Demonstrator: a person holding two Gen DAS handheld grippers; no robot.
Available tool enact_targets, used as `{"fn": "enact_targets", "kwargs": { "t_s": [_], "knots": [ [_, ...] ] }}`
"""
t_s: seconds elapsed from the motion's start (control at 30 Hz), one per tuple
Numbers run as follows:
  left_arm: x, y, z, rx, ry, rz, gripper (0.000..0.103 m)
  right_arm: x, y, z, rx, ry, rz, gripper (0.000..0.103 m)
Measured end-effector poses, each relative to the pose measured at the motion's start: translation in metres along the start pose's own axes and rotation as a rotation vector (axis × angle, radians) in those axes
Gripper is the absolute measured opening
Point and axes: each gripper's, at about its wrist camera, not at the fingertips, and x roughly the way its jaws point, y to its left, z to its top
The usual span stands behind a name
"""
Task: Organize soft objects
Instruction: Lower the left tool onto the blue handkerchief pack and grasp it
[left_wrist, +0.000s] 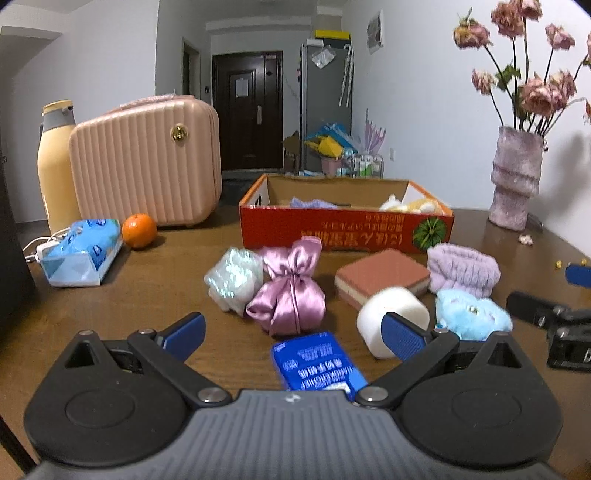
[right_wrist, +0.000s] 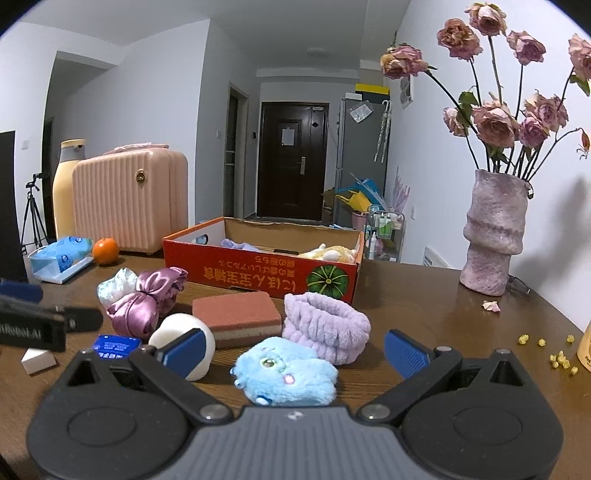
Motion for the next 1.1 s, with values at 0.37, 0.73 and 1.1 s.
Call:
{"fn": "enact_targets", "kwargs": {
  "t_s": [0.37, 0.73, 1.1],
  "knots": [
    [0.029, -0.013, -0.016, 0.045, 0.112, 0.001, 0.103, 0.008, -0.003, -0.004, 0.020, 0.025, -0.018, 0.103],
    [0.058, -0.022, -0.024, 0.065, 0.231, 0.016, 0.097, 0.018, 0.000, -0.010, 0.011, 0.057, -0.029, 0.103],
    [0.061, -0.019, -0.025, 0.046, 0.263, -0.039, 0.064, 0.023, 0.002, -0.014, 0.005, 0.076, -0.018, 0.103]
  ]
}}
